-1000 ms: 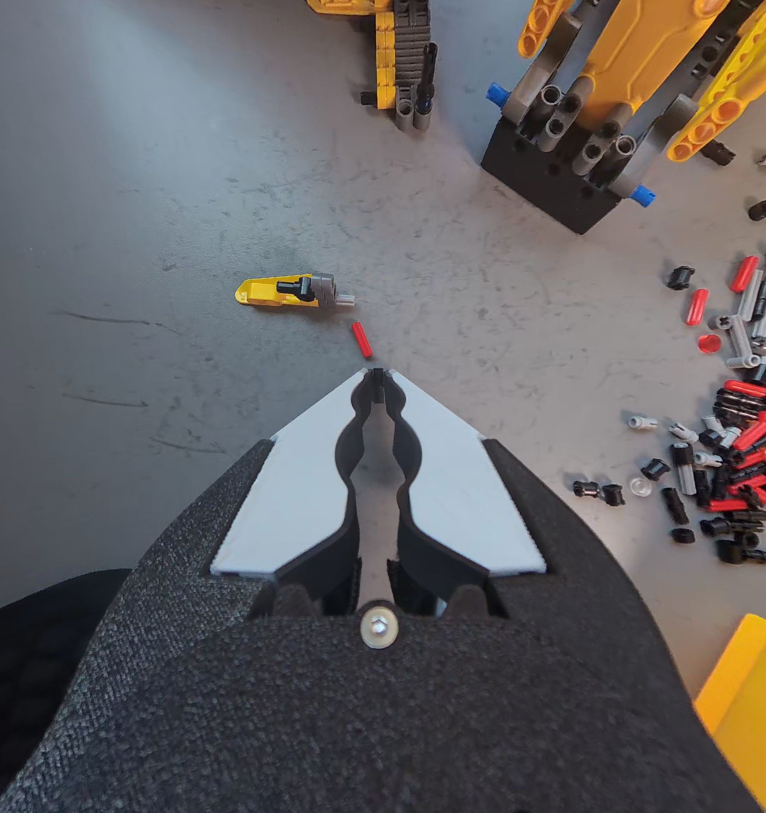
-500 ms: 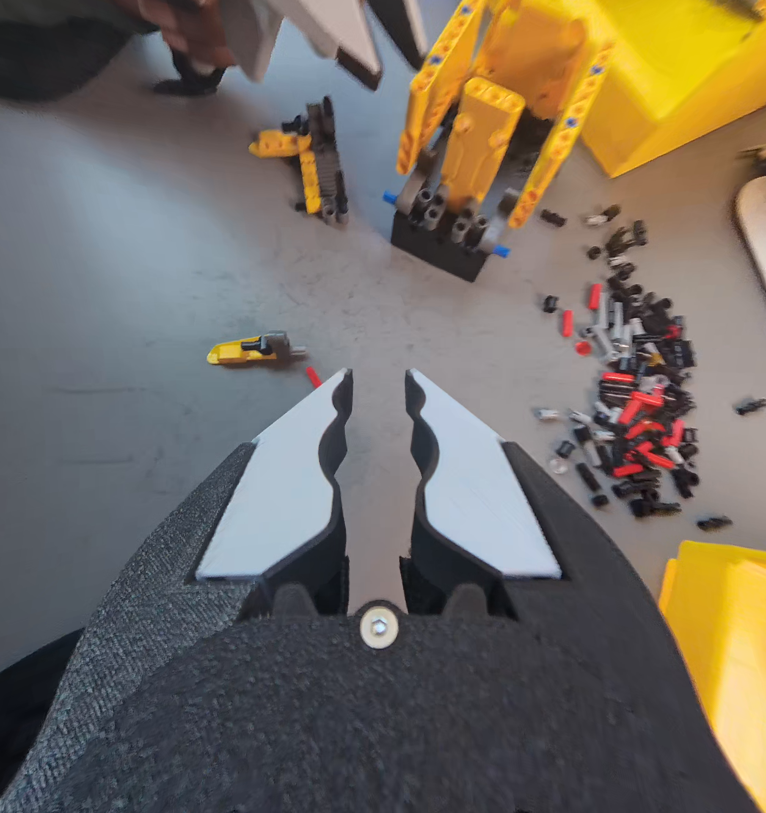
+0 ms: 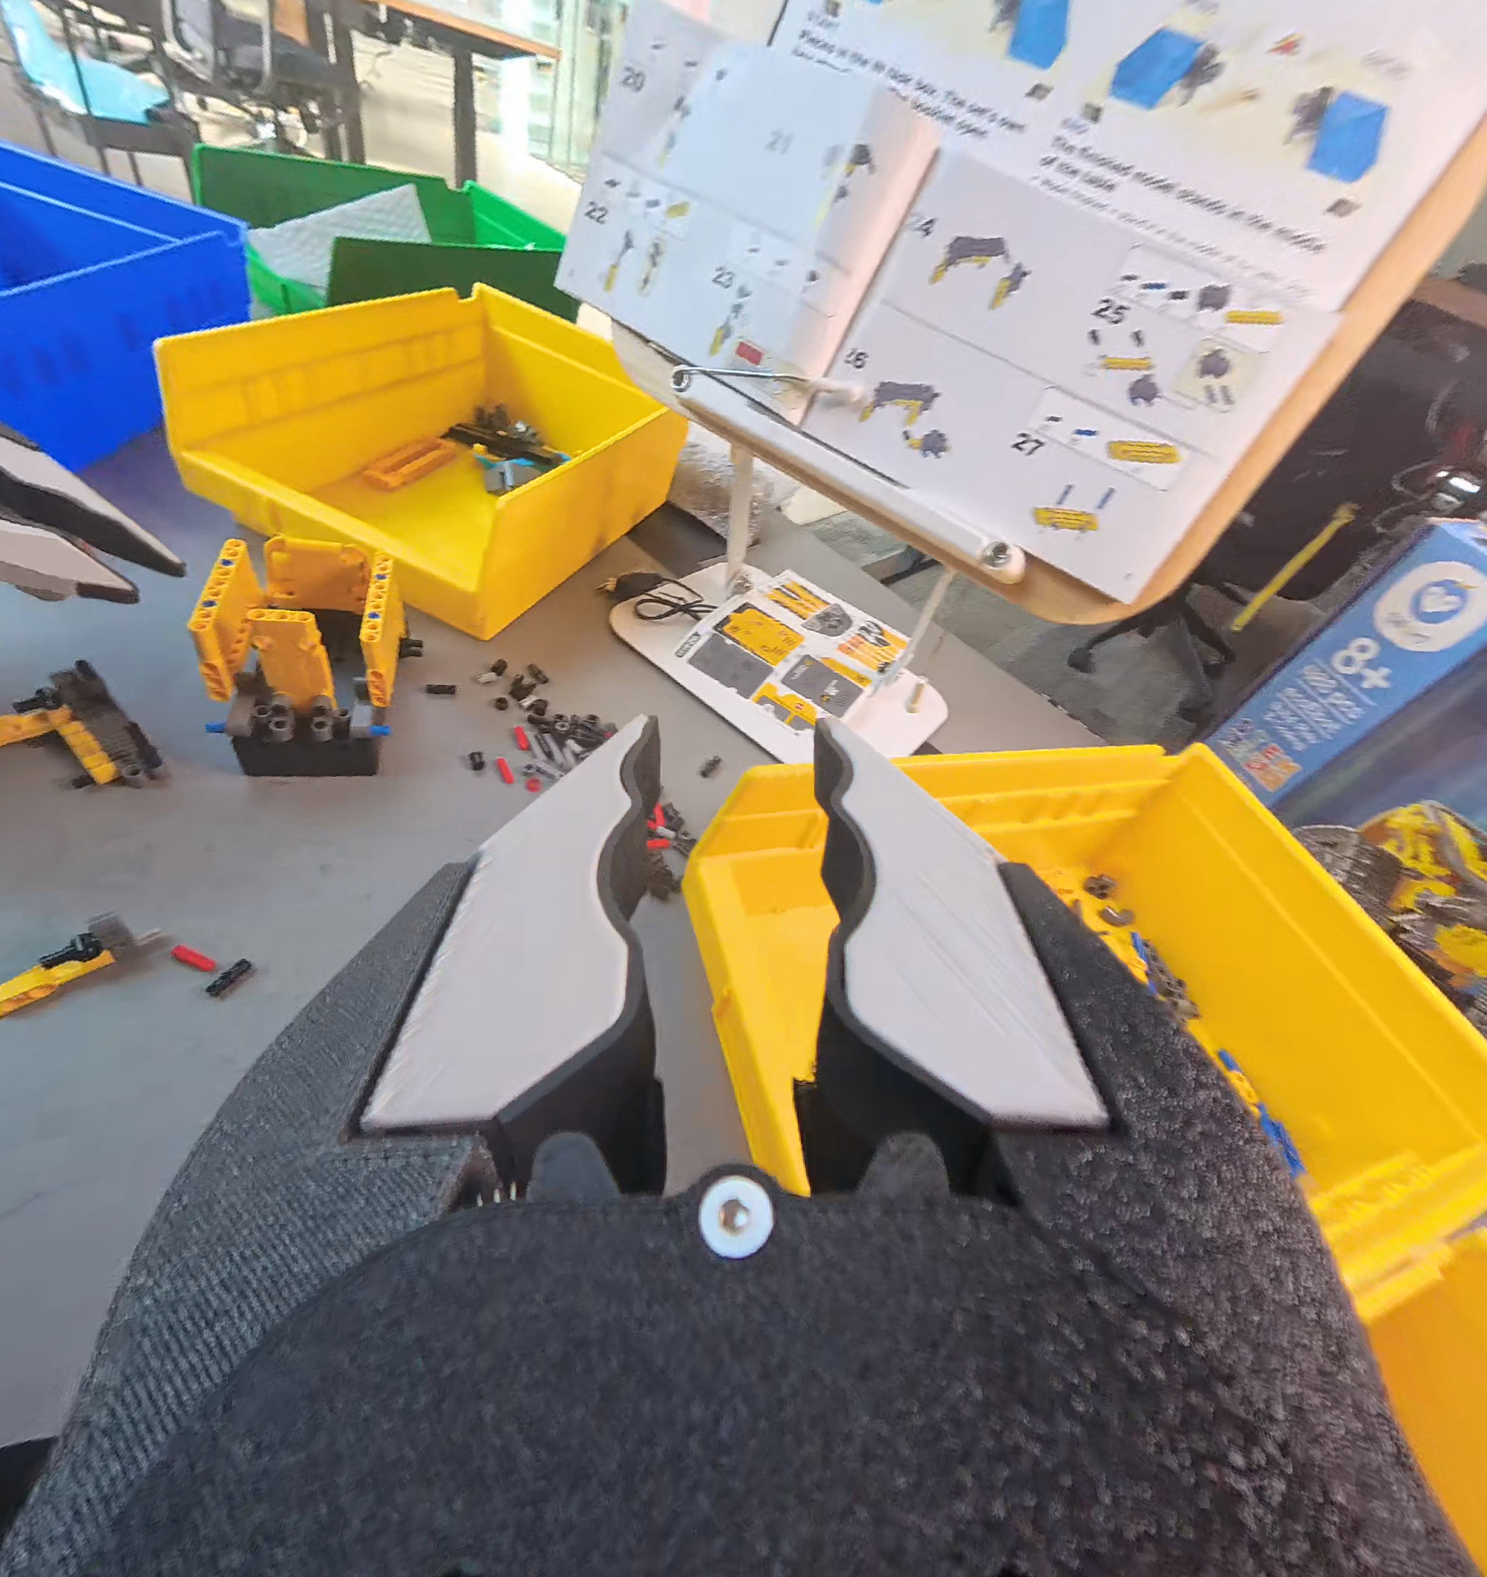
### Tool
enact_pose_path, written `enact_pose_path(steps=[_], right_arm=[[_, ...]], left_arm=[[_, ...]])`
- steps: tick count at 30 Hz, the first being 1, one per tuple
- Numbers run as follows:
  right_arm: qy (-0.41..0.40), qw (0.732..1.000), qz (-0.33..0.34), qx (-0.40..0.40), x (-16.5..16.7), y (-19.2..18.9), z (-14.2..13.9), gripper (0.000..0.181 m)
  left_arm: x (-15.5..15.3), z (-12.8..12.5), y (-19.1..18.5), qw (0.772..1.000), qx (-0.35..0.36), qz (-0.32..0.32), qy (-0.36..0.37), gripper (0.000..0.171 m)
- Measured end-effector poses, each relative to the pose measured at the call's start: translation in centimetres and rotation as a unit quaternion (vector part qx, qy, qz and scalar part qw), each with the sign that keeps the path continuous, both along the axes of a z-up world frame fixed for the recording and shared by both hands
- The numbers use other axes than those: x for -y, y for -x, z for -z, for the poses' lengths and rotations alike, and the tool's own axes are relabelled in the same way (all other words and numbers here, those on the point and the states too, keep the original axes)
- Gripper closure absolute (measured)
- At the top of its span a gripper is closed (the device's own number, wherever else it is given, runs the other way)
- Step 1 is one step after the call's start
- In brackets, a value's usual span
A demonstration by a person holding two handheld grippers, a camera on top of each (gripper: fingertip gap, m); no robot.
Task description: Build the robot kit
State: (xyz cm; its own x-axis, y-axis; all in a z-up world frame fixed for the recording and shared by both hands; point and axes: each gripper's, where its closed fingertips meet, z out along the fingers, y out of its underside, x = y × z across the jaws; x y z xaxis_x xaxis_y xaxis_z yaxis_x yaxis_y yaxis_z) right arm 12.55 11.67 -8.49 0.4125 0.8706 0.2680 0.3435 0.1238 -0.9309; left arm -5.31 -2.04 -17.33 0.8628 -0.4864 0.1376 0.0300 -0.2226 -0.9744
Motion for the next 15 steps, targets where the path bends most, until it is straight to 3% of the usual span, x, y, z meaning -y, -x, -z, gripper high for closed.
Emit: enact_pose_path(steps=[9, 15], right_arm=[[-0.017, 0.987, 0.154, 0.049, -6.5, -11.2, -0.6, 0.157], [0.023, 0.969, 0.227, 0.095, -9.9, -17.8, 1.8, 0.158]], left_arm=[[-0.5, -0.3, 1.1, 0.998, -0.037, -0.041, -0.041, 0.154], [-0.6, -0.2, 0.5, 0.995, -0.063, -0.039, -0.063, 0.155]])
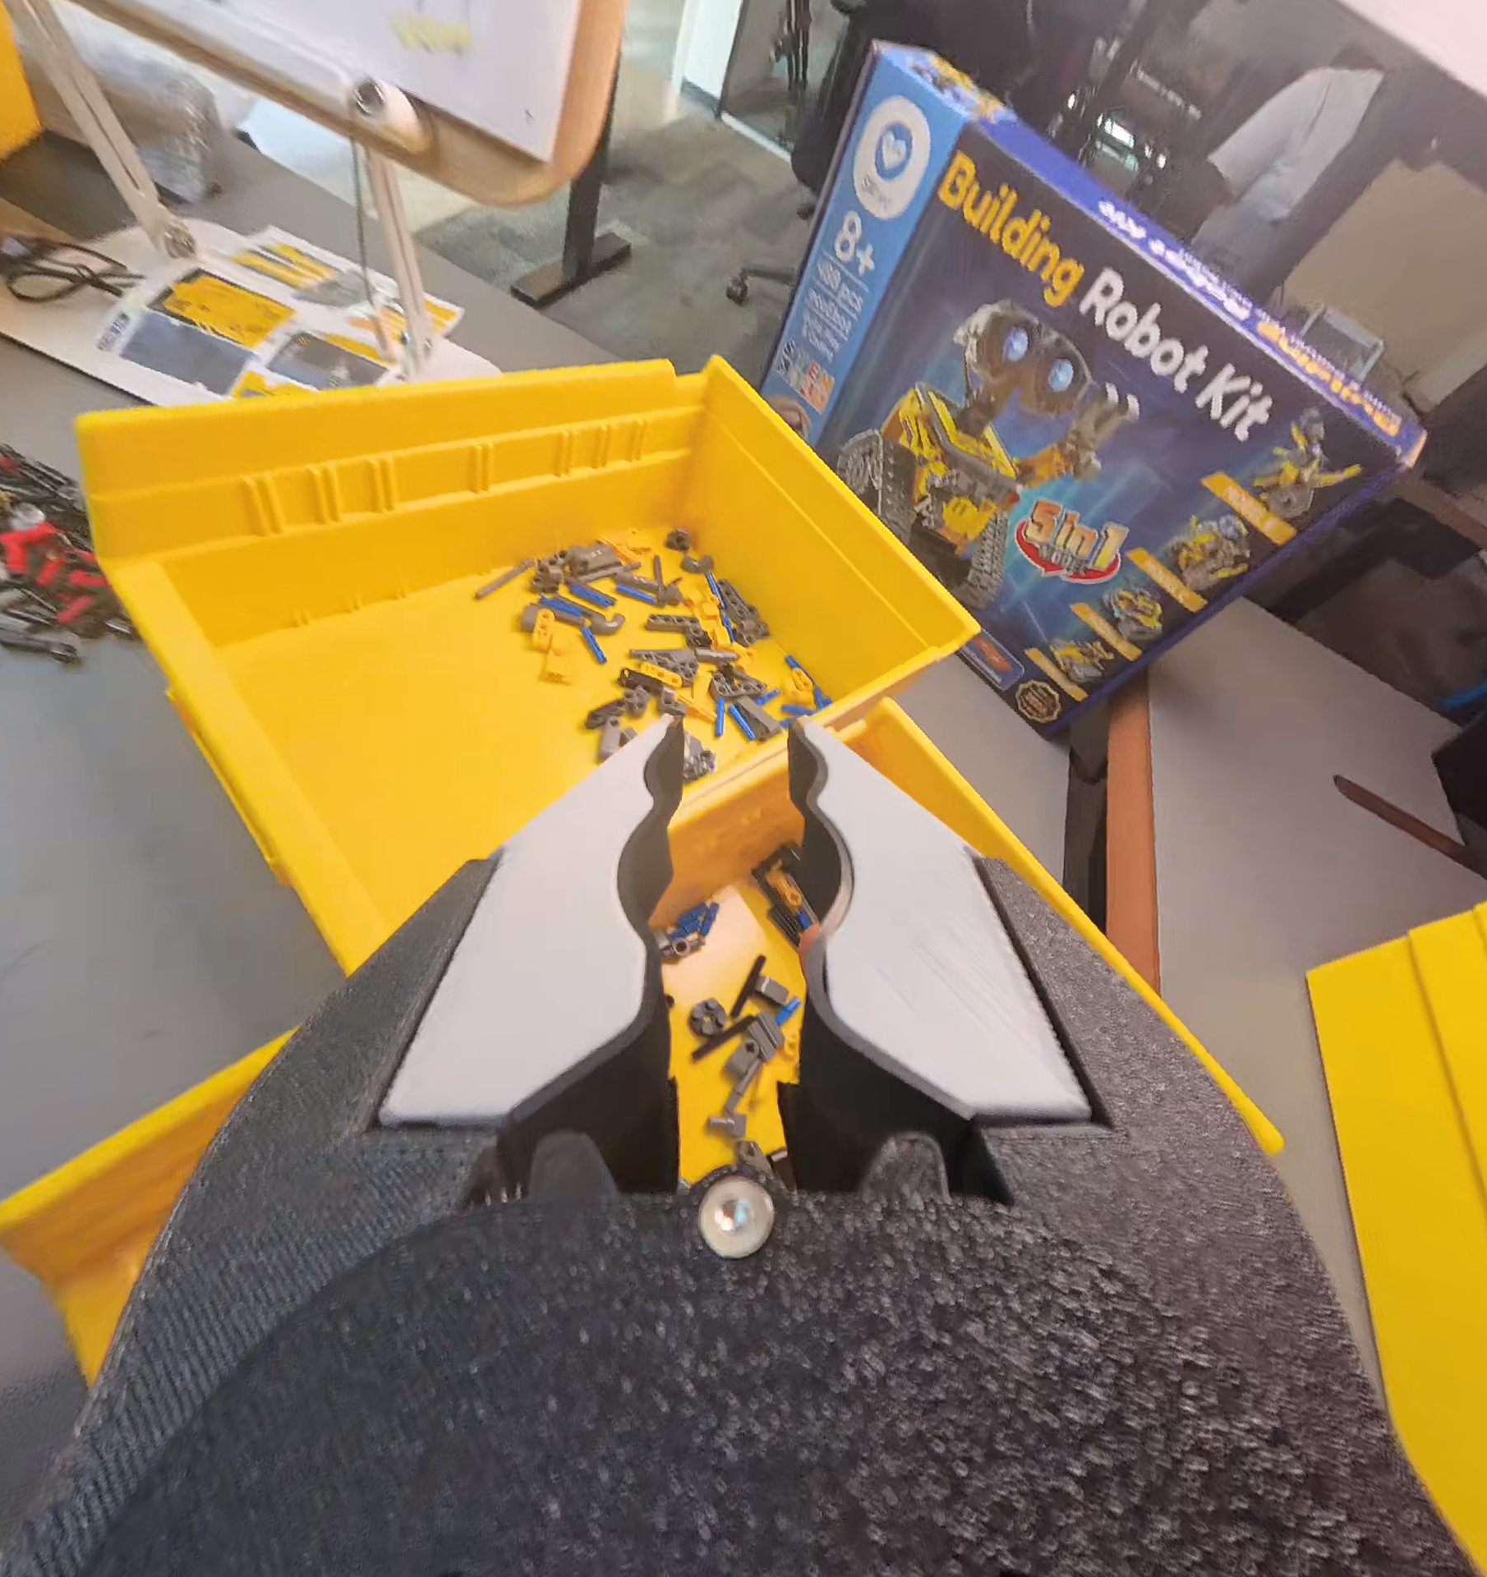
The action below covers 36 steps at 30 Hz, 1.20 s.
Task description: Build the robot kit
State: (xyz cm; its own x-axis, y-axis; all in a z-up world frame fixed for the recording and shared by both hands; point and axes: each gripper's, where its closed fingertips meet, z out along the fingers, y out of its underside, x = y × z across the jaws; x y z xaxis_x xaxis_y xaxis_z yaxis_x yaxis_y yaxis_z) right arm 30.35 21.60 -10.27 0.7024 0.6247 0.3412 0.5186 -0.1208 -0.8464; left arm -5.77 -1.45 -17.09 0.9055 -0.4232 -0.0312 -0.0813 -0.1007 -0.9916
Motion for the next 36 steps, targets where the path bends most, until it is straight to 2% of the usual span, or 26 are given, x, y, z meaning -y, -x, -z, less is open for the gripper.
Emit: enact_pose_path(steps=[7, 13, 21, 31, 36], right_arm=[[0.081, 0.993, 0.036, 0.075, -2.2, -5.5, 4.9, 0.158], [0.161, 0.978, 0.030, 0.132, -2.1, -8.2, 9.1, 0.158], [0.227, 0.954, 0.000, 0.196, -1.2, -8.4, 11.8, 0.158], [0.285, 0.924, -0.025, 0.253, -1.7, -8.2, 14.8, 0.158], [0.282, 0.923, -0.054, 0.256, -2.9, -7.2, 15.4, 0.159]], left_arm=[[0.0, 0.3, -0.8, 1.000, -0.008, 0.018, -0.002, 0.155], [-0.2, 0.2, -0.6, 1.000, 0.002, 0.016, 0.000, 0.155], [-0.3, 0.3, -0.6, 1.000, 0.002, 0.015, 0.002, 0.155], [-0.4, 0.4, -0.5, 1.000, 0.005, 0.015, 0.007, 0.156], [-0.5, 0.5, -0.4, 1.000, 0.008, 0.015, 0.010, 0.156]])
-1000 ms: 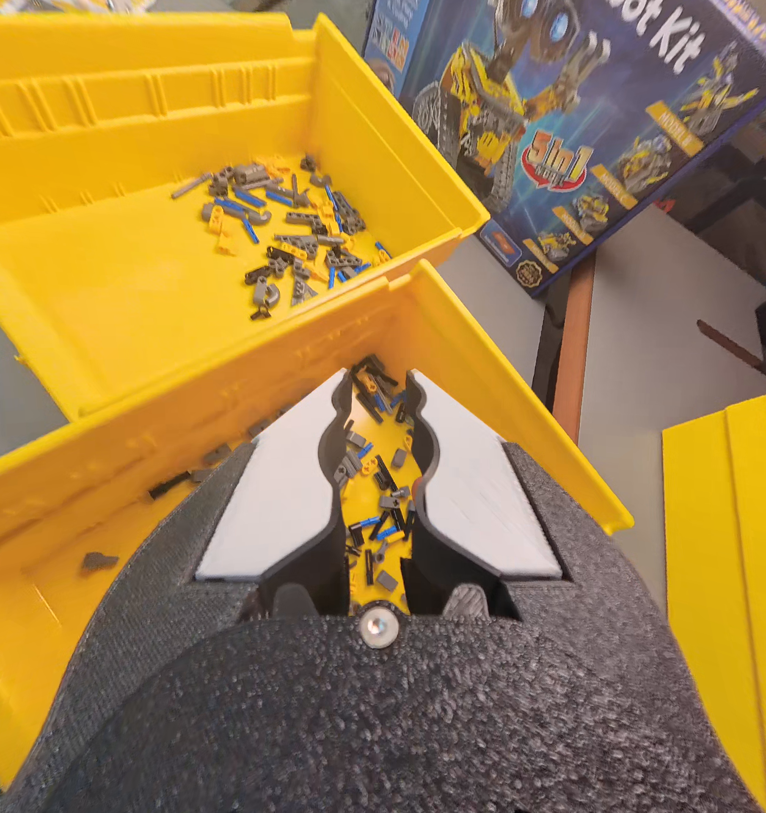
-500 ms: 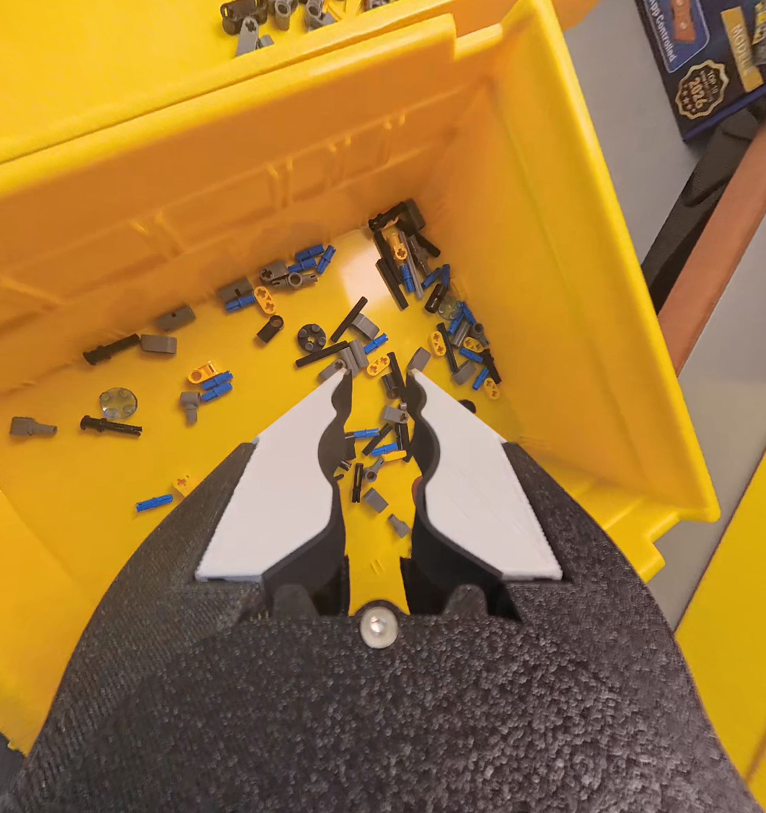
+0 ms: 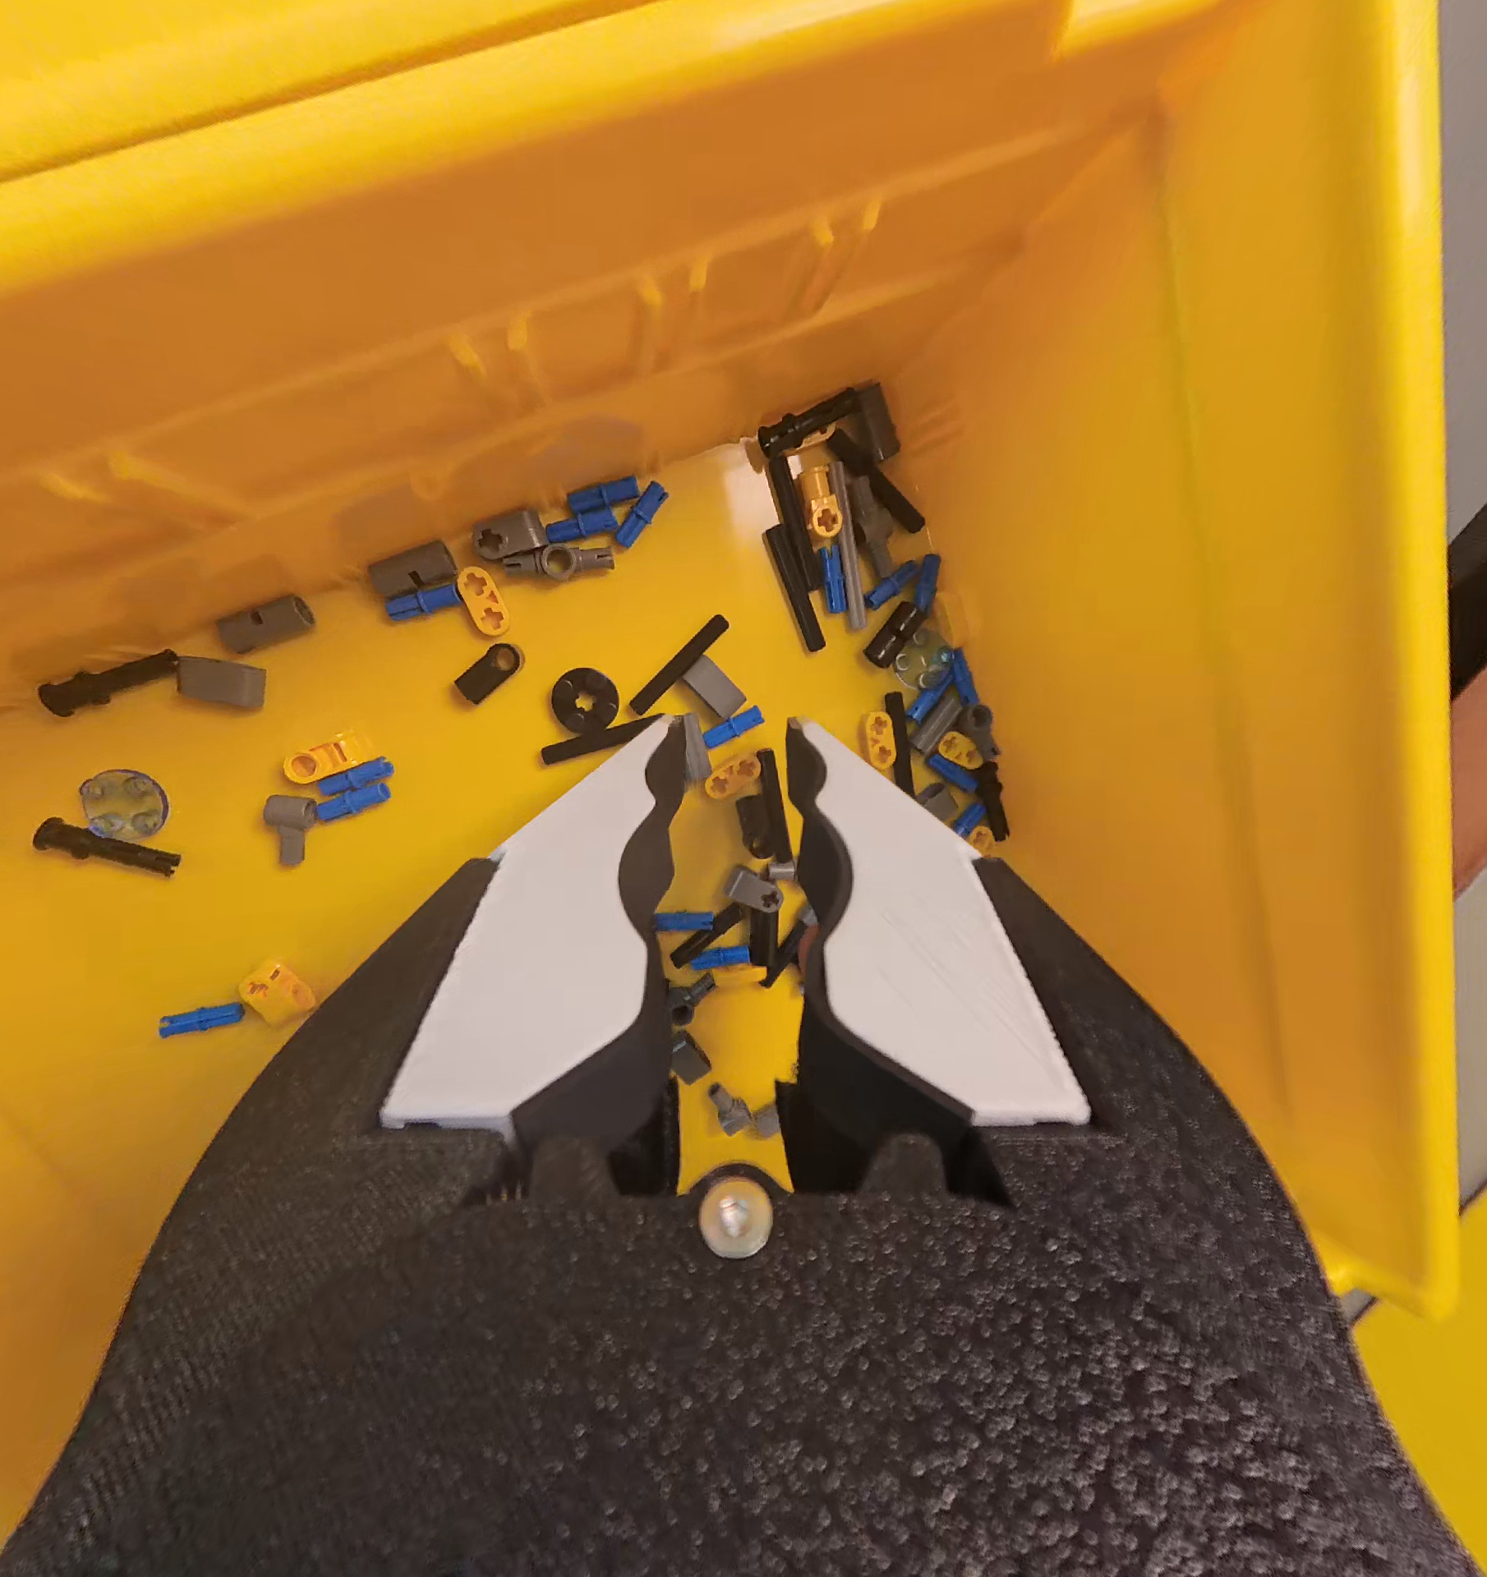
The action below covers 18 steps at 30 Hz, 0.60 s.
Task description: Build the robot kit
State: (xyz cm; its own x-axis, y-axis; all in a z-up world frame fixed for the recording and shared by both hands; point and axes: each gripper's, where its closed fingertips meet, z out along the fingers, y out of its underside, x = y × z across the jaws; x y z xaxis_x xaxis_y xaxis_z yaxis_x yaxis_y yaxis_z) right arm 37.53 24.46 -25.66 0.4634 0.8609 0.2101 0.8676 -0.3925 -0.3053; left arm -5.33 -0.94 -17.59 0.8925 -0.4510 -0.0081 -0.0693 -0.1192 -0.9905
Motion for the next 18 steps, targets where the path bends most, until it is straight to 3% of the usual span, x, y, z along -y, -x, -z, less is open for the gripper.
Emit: enact_pose_path(steps=[6, 18], right_arm=[[0.037, 0.999, -0.019, 0.002, 0.1, 0.3, 0.5, 0.161], [0.066, 0.995, -0.073, 0.036, 3.7, -0.4, 0.7, 0.161]], left_arm=[[-0.1, 0.0, 0.2, 1.000, 0.007, -0.001, 0.001, 0.156], [-0.2, 0.1, 0.1, 1.000, 0.012, 0.004, 0.009, 0.156]])
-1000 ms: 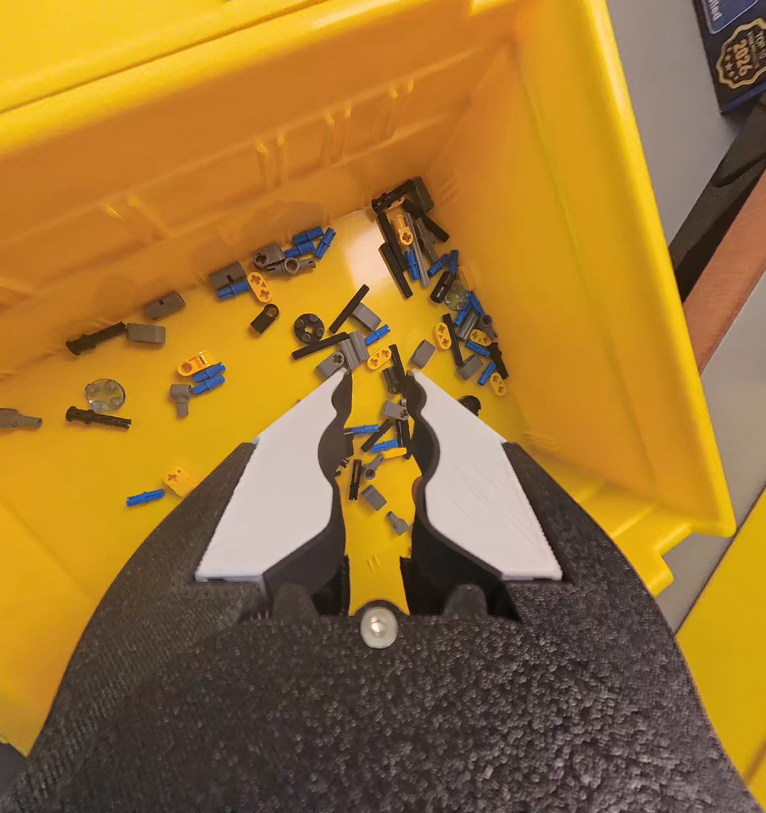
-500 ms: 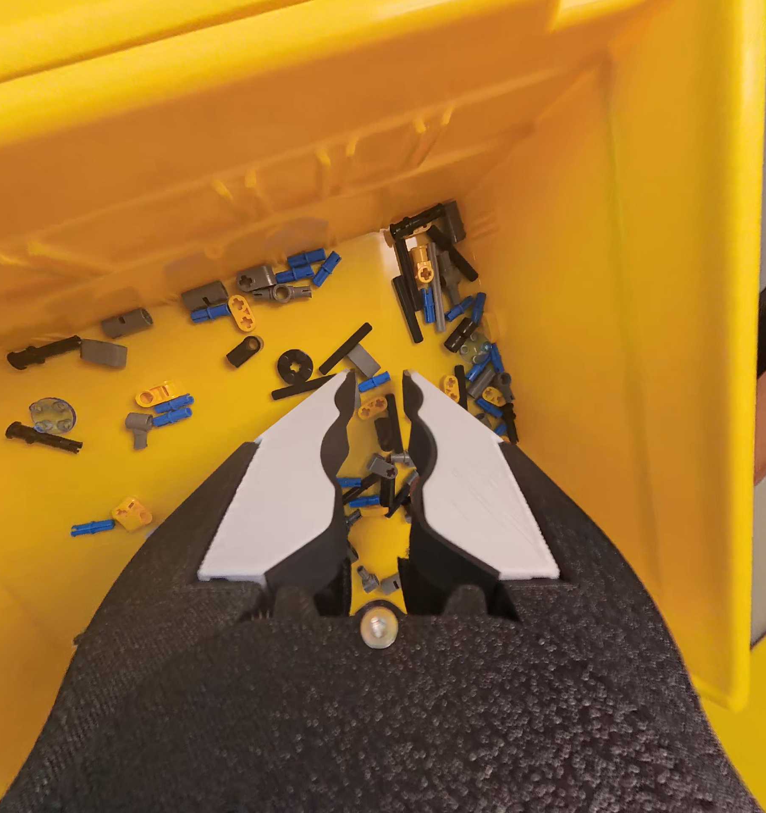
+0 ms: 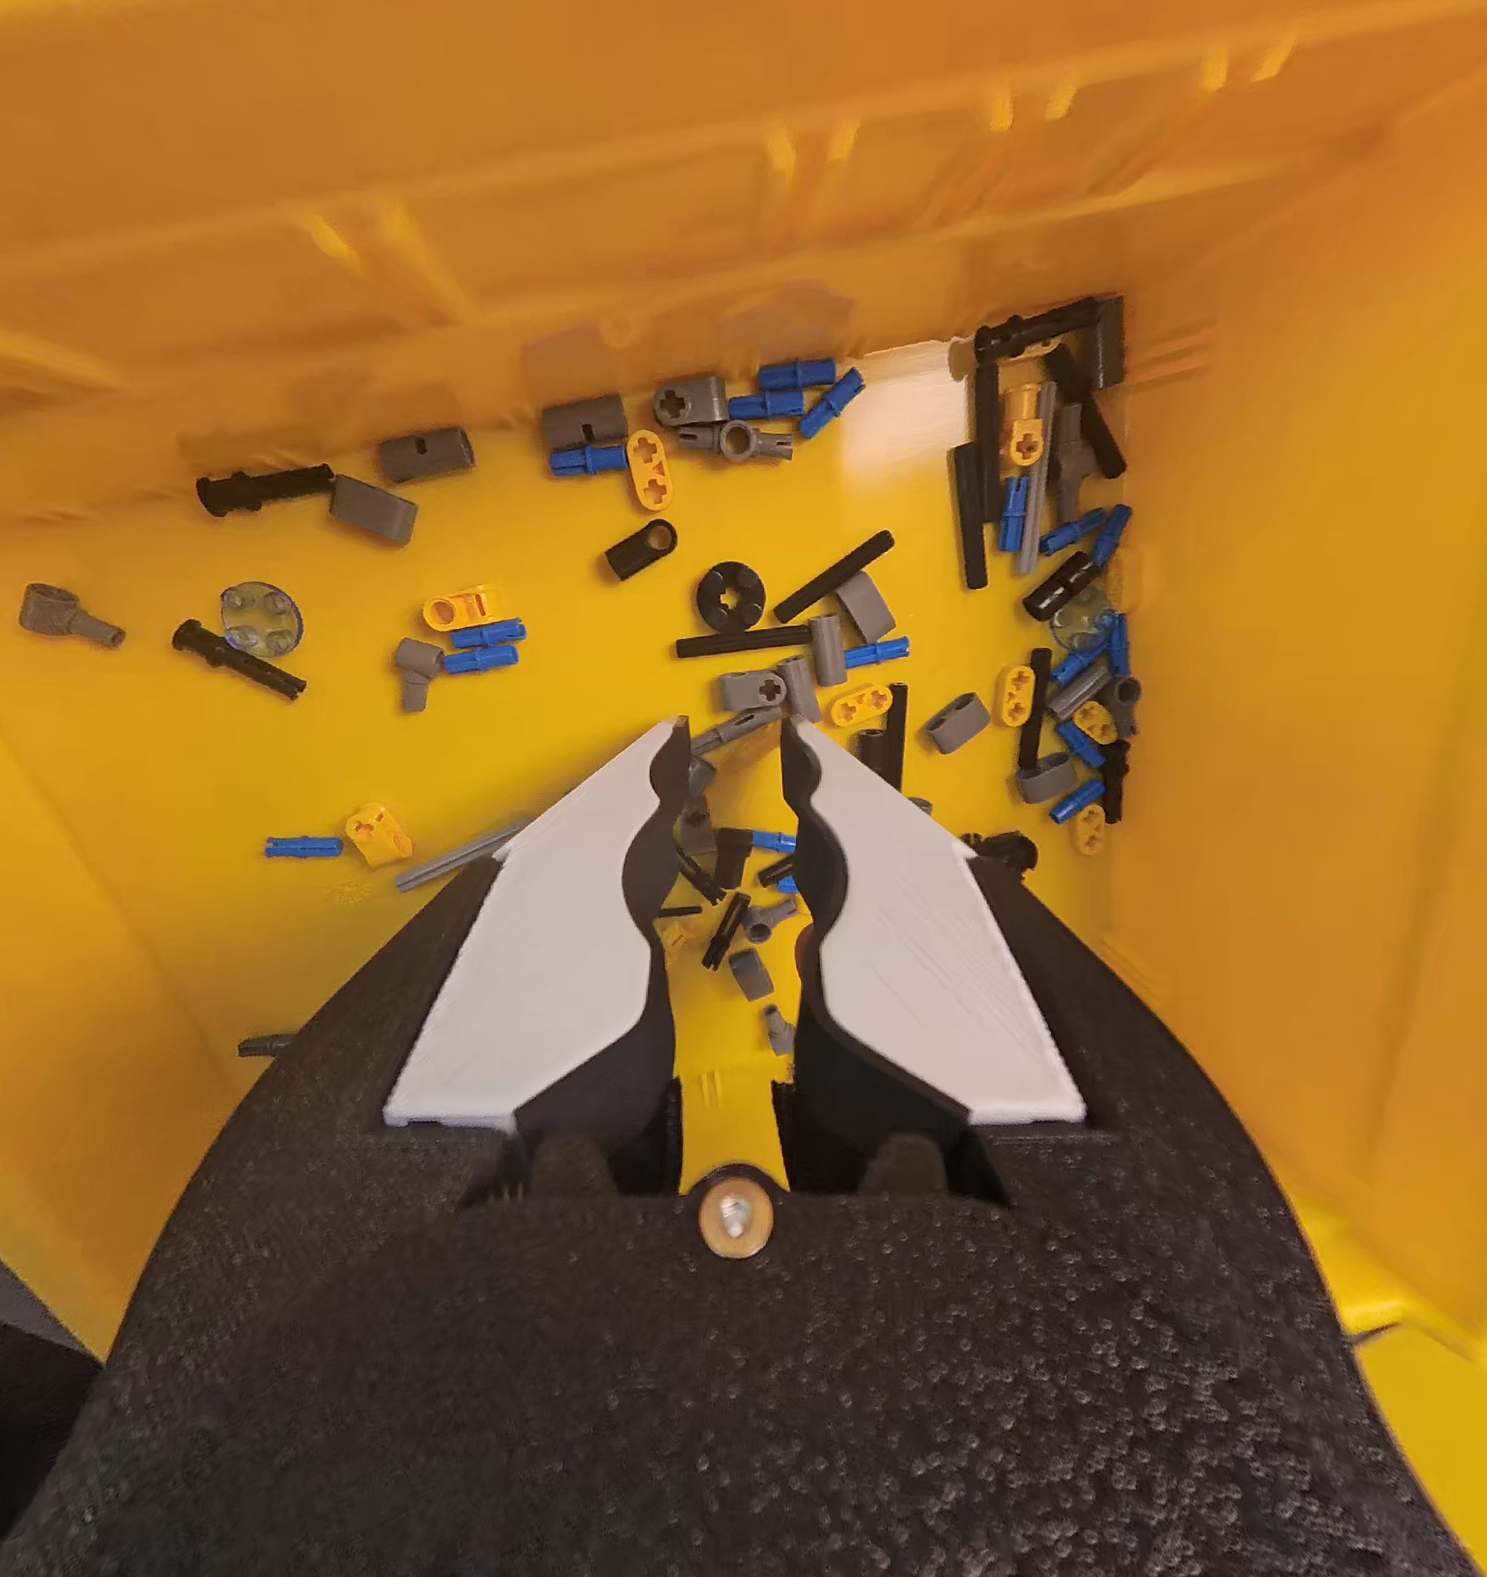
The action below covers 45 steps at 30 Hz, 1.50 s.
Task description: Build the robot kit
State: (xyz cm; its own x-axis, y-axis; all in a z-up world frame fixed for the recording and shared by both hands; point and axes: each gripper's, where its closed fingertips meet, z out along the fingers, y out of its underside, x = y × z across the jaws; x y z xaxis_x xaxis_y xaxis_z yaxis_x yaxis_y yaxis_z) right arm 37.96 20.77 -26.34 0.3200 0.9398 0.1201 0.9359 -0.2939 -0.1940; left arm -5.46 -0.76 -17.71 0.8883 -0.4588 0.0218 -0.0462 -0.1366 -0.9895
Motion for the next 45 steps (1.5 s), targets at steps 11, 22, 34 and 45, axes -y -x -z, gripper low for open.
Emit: enact_pose_path(steps=[11, 22, 34, 45], right_arm=[[-0.018, 1.000, 0.007, -0.020, -0.6, 0.9, 0.3, 0.164], [-0.002, 1.000, -0.013, -0.009, 0.6, 0.6, 0.6, 0.167], [-0.143, 0.961, -0.115, -0.208, 5.6, 9.9, -12.3, 0.167], [-0.048, 0.923, -0.309, -0.223, 20.8, 27.2, -6.0, 0.167]], left_arm=[[0.1, 0.0, -0.1, 1.000, -0.003, 0.002, -0.001, 0.157], [0.1, 0.0, -0.2, 1.000, -0.001, 0.006, -0.002, 0.157], [0.3, -0.1, -0.2, 1.000, -0.005, 0.007, -0.005, 0.156], [1.2, -0.6, -0.2, 0.999, -0.027, 0.010, -0.015, 0.155]])
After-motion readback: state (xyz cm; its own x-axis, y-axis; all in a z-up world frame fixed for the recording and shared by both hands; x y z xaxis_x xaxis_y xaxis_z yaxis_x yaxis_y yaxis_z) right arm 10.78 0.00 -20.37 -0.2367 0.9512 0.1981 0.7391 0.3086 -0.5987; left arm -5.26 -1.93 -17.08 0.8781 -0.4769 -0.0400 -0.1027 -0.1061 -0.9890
